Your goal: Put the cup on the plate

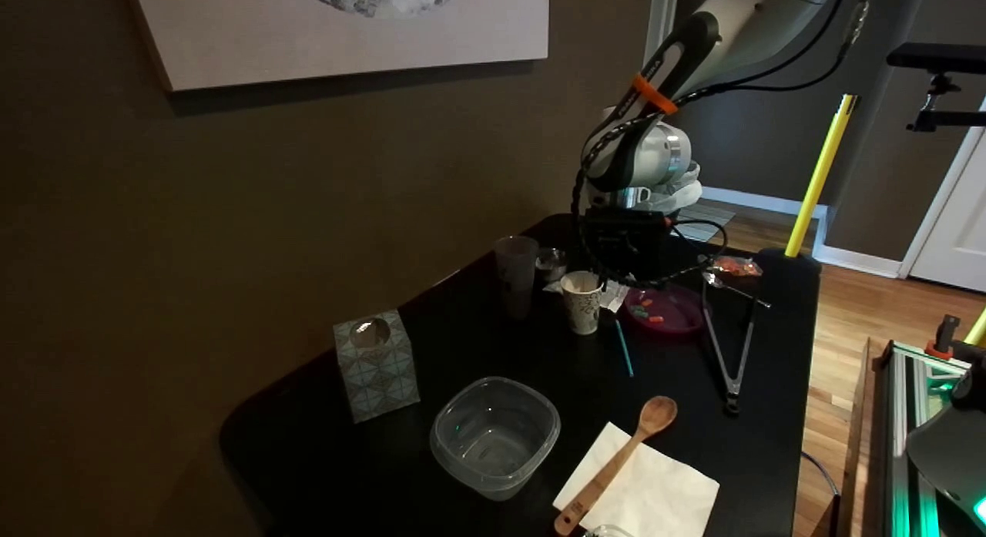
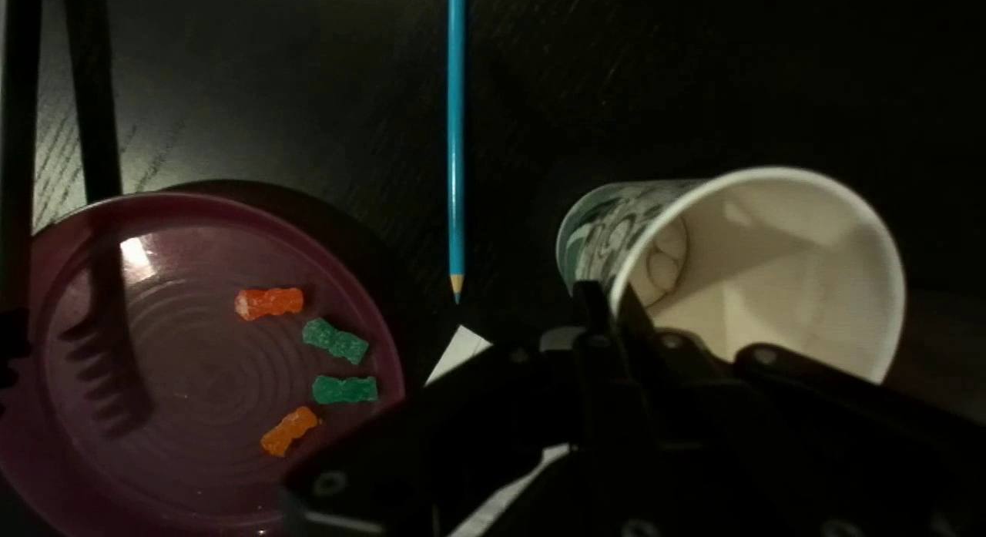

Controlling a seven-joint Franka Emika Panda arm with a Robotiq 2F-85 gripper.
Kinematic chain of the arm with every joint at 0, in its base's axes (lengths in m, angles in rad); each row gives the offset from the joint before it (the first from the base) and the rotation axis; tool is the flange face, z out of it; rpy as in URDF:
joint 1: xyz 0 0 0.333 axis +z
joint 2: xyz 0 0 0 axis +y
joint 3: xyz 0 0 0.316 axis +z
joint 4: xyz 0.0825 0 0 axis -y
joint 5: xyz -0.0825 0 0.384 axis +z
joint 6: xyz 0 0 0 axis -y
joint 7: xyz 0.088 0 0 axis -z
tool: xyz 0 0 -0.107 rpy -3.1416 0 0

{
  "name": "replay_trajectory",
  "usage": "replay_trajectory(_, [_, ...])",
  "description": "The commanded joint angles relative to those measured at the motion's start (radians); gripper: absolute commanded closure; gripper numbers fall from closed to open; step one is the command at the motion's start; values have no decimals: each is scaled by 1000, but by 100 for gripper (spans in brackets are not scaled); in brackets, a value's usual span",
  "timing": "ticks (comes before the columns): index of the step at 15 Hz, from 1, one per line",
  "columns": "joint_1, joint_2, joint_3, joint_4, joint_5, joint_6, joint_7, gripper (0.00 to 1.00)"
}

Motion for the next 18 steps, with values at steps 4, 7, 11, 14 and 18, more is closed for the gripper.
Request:
replay_trajectory(4, [10, -49, 0, -54, 22, 38, -17, 99])
replay_trajectory(7, [5, -111, 17, -116, 29, 63, -64, 99])
replay_trajectory(11, [9, -207, 13, -221, 31, 89, -53, 99])
replay_trajectory(14, [-11, -291, 22, -346, 108, 174, -54, 99])
replay_trajectory(18, [-57, -394, 77, -523, 418, 328, -136, 99])
